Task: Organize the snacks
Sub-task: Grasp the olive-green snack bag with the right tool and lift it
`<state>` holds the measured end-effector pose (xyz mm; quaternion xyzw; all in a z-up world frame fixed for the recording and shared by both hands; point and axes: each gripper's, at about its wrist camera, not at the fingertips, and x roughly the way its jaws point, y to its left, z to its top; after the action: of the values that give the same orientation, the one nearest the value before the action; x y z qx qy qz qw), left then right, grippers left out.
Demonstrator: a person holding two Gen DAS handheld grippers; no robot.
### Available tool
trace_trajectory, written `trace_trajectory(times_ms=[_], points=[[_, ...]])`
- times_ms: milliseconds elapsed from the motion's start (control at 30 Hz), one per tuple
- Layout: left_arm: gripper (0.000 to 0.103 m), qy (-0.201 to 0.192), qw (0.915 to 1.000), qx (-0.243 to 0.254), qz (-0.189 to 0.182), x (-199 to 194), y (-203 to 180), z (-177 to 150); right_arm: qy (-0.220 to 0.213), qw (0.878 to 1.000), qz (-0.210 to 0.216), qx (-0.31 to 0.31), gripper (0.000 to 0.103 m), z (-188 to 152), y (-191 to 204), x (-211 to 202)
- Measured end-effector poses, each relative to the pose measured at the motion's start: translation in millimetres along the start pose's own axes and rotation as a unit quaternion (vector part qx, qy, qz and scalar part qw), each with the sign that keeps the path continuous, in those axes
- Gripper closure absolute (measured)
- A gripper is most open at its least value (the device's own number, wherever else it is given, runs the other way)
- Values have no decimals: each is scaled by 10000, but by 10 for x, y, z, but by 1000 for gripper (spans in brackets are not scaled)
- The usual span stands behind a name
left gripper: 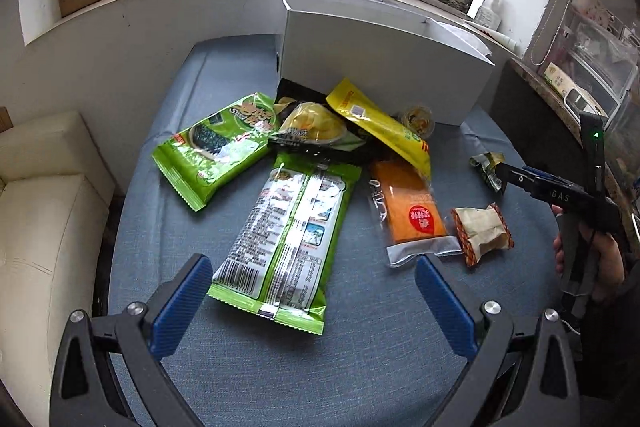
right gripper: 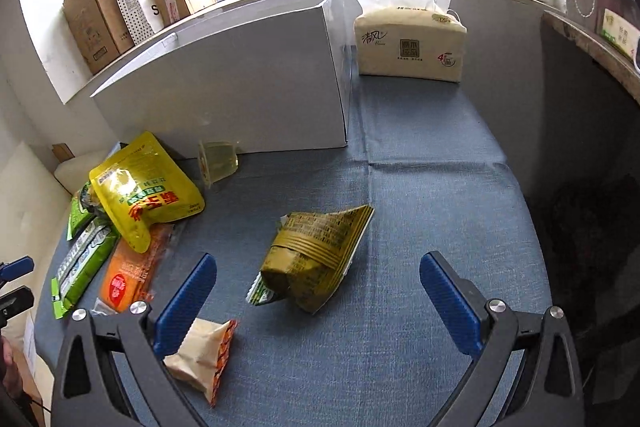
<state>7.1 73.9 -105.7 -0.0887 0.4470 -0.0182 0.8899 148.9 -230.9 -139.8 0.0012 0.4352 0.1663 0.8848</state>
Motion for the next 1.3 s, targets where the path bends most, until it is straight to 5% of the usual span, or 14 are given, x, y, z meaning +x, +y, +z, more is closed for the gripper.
trace_trajectory(times_ms=[200, 267, 333, 400, 833, 1067, 1300], points=[[0, 114, 9998, -53, 119, 53, 72, -103, 257, 9995, -161, -63, 0, 31, 0, 201], [0, 140, 9998, -63, 136, 75, 88, -124, 253, 9995, -187, -33, 13, 25, -1, 210], [0, 162, 9997, -87, 150, 97, 103, -135, 280, 9990, -331, -136, 41, 33, 25, 207], [0, 178, 9997, -113, 153, 117, 111, -140, 280, 9984, -436, -233, 55, 37, 48, 194], [0, 391, 9989, 96, 251, 409, 112, 71, -141, 9993, 356, -14, 57, -154, 111, -291], [0, 727, 9961, 492, -27, 725, 98, 218, -304, 9978, 589, 10, 57, -249, 169, -525], [0, 710, 9922, 988, 285, 850, 23, 279, -334, 9974, 636, -64, 57, -283, 211, -583]])
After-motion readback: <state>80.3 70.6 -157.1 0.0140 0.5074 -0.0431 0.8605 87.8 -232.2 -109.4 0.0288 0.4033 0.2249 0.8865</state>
